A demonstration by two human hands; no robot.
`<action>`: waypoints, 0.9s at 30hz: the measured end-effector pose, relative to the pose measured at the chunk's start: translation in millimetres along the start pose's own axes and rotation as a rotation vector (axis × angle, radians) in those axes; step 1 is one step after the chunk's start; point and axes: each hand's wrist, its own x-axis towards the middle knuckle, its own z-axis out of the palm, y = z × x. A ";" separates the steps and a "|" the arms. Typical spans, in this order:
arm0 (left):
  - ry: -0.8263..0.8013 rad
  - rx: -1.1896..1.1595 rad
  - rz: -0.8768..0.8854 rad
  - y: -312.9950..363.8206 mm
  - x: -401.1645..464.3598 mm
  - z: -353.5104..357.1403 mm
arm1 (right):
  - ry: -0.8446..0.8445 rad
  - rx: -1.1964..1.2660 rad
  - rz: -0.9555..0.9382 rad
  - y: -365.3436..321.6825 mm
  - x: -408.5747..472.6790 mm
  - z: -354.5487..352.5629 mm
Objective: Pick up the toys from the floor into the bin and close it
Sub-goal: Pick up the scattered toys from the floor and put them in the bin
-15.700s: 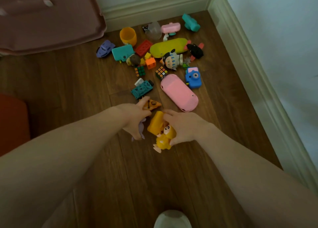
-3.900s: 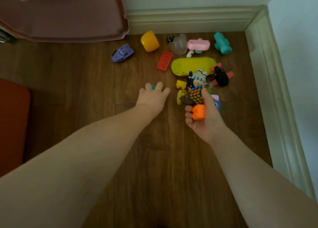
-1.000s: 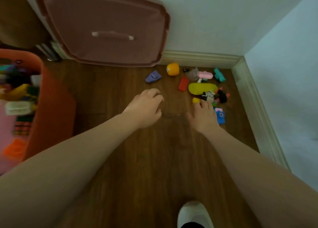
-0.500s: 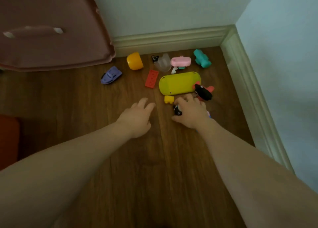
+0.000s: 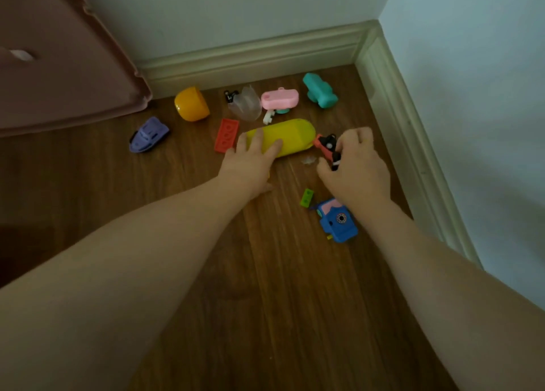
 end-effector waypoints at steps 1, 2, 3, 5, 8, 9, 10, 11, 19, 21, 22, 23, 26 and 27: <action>0.028 0.027 0.001 0.1 -2.0 2.7 | -0.035 0.000 0.005 0.7 8.5 0.3; 0.061 0.053 -0.002 -0.4 -4.5 5.6 | -0.110 0.023 0.020 0.9 16.7 1.1; 0.088 0.071 -0.009 -1.9 -7.8 7.8 | -0.226 0.047 0.043 0.9 24.3 3.3; 0.115 0.099 -0.005 -6.5 -14.1 10.4 | -0.490 0.024 0.106 -1.3 33.8 8.9; 0.114 0.154 0.011 -12.4 -24.7 11.6 | -0.627 -0.055 0.107 -10.3 25.5 21.0; 0.114 0.169 0.006 -13.9 -28.4 13.0 | -0.606 -0.066 0.098 -13.8 18.4 24.7; 0.110 0.184 -0.002 -15.2 -31.4 15.6 | -0.583 -0.073 0.089 -16.4 10.3 28.5; 0.104 0.194 -0.012 -16.7 -36.1 18.3 | -0.568 -0.084 0.071 -18.3 0.8 30.2; 0.061 0.183 -0.022 -30.3 -64.5 32.4 | -0.631 -0.130 -0.031 -25.7 -49.4 30.4; 0.069 0.159 -0.046 -27.3 -72.5 39.8 | -0.611 -0.108 -0.022 -27.8 -60.1 32.8; 0.071 0.138 -0.071 -25.4 -77.9 44.5 | -0.576 -0.086 -0.005 -28.7 -66.1 33.8; 0.070 0.118 -0.094 -23.5 -82.9 50.6 | -0.536 -0.057 0.019 -29.0 -72.2 34.7; 0.048 0.046 -0.154 -19.2 -99.2 64.6 | -0.460 0.006 0.058 -30.7 -90.0 37.1; 0.047 0.007 -0.165 -18.7 -102.0 66.7 | -0.445 0.028 0.043 -31.3 -95.2 37.5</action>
